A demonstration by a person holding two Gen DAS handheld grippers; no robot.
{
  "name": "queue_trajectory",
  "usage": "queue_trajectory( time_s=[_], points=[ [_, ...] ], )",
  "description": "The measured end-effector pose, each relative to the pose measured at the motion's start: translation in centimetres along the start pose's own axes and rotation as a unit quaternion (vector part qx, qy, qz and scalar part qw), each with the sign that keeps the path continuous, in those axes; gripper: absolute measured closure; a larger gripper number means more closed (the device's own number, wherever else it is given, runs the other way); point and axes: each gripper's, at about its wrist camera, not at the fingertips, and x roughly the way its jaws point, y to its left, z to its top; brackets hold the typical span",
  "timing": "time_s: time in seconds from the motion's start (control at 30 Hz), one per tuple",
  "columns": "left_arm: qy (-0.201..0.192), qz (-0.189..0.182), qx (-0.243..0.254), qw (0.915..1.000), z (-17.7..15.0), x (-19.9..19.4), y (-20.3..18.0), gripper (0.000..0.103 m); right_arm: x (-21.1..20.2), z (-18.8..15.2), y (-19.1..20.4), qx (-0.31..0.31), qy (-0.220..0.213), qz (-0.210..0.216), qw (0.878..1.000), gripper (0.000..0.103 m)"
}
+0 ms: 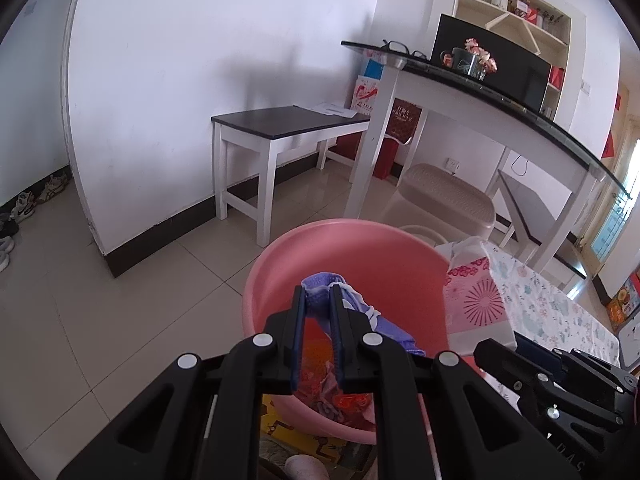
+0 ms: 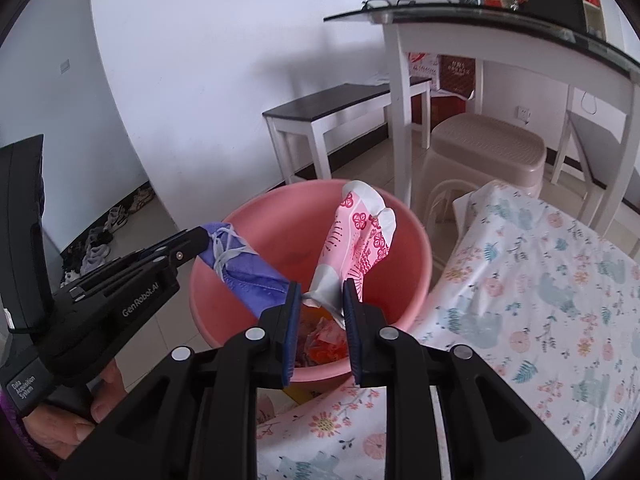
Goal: Collect trash
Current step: 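Open both grippers to drop the bundle and packet into the bucket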
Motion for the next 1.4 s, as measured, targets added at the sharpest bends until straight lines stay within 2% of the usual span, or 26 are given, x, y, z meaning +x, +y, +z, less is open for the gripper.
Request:
queue_trajectory(
  time_s=[0.27, 0.53, 0.63, 0.8, 1.07, 1.4],
  points=[
    [0.022, 0.007, 0.001, 0.9997, -0.6, 1.8, 0.5, 0.091, 2.0, -0.9, 0.0, 0.003, 0.027, 0.003, 1.000, 0.082],
    [0.032, 0.019, -0.005, 0.9993, -0.7, 2.6, 0.7, 0.085, 3.0, -1.0, -0.7, 0.017, 0.042, 0.006, 0.999, 0.080],
    [0.033, 0.021, -0.002, 0.9992, -0.7, 2.7, 0.5, 0.076, 3.0, -1.0, -0.7, 0.017, 0.042, 0.007, 0.999, 0.080],
    [0.033, 0.023, -0.001, 0.9992, -0.8, 2.6, 0.4, 0.073, 3.0, -1.0, -0.6, 0.016, 0.041, 0.008, 0.999, 0.080],
    [0.025, 0.024, 0.001, 0.9994, -0.6, 1.8, 0.7, 0.062, 2.3, -0.8, -0.5, 0.015, 0.033, 0.017, 0.999, 0.079],
    [0.012, 0.014, 0.002, 0.9998, 0.0, -0.2, 0.7, 0.054, 0.1, -0.8, -0.3, 0.010, 0.013, 0.017, 1.000, 0.079]
  ],
)
